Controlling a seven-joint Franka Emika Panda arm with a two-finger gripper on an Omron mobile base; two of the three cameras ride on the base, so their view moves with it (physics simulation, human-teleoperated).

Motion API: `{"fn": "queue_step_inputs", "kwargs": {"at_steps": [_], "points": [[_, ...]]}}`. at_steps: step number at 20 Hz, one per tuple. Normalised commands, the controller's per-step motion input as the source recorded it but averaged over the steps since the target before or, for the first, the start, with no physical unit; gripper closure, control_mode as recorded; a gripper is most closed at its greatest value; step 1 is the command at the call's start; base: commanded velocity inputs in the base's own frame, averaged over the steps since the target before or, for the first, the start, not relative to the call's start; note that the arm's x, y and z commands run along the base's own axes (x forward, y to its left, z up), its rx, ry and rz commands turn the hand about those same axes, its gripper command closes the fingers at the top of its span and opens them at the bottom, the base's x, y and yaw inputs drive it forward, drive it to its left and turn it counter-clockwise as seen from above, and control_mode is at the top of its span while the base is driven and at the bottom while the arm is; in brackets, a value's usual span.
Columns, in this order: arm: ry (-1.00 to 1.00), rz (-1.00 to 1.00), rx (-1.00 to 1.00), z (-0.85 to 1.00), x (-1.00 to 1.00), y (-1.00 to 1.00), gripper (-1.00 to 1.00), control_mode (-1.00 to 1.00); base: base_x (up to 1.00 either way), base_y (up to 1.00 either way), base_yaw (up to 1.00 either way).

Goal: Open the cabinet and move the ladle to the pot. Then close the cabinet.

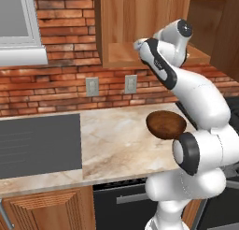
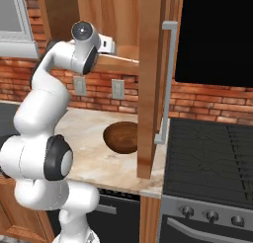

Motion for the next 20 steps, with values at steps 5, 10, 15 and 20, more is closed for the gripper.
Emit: {"fn": "queue_step_inputs", "kwargs": {"at_steps": [5,10,15,20], "points": [[-0.18,0.00,0.00,0.06,-1.00,-0.01,1.00,-1.00,0.00,0.00,0.00],[-0.07,0.00,-0.02,0.43,-1.00,-0.01,1.00,-1.00,0.00,0.00,0.00],[0.00,-0.01,-0.03,0.58,-1.00,-0.04,1.00,-1.00,0.00,0.00,0.00],[0.03,0.00,-0.08,0.46,-1.00,-0.08,1.00,-1.00,0.00,0.00,0.00]]}}
